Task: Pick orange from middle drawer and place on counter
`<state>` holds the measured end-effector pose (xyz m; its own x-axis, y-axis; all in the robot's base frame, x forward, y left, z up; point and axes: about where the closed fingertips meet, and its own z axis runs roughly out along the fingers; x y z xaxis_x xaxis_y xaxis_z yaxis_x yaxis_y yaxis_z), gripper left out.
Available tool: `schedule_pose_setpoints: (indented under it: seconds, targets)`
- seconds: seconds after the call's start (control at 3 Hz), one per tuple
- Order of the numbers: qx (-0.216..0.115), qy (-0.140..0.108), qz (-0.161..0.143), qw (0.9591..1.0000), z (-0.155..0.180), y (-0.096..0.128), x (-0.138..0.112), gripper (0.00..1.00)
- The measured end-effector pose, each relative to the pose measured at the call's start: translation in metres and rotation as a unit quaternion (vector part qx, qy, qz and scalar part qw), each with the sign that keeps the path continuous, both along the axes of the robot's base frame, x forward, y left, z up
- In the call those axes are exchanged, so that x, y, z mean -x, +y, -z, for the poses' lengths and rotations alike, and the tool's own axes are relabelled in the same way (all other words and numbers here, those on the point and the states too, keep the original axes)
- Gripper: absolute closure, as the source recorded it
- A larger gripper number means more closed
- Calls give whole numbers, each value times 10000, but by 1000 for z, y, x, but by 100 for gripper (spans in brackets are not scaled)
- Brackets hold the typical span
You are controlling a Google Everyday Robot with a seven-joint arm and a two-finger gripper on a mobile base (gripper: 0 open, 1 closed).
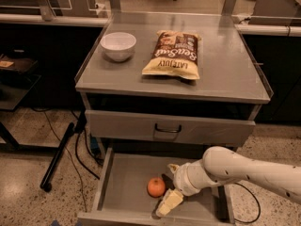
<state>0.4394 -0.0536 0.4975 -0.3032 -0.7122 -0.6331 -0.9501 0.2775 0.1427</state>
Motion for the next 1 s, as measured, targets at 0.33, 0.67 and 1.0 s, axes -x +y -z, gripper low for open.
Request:
schedule_pose_setpoints:
  seconds: [0.33, 0.67, 1.0]
  targets:
    - [-161, -53, 77, 9998, 17, 9, -9, 0]
    - [-377, -90, 252, 9989, 59, 18, -33, 0]
    - [-452, -71, 299, 9985, 64, 20, -32, 0]
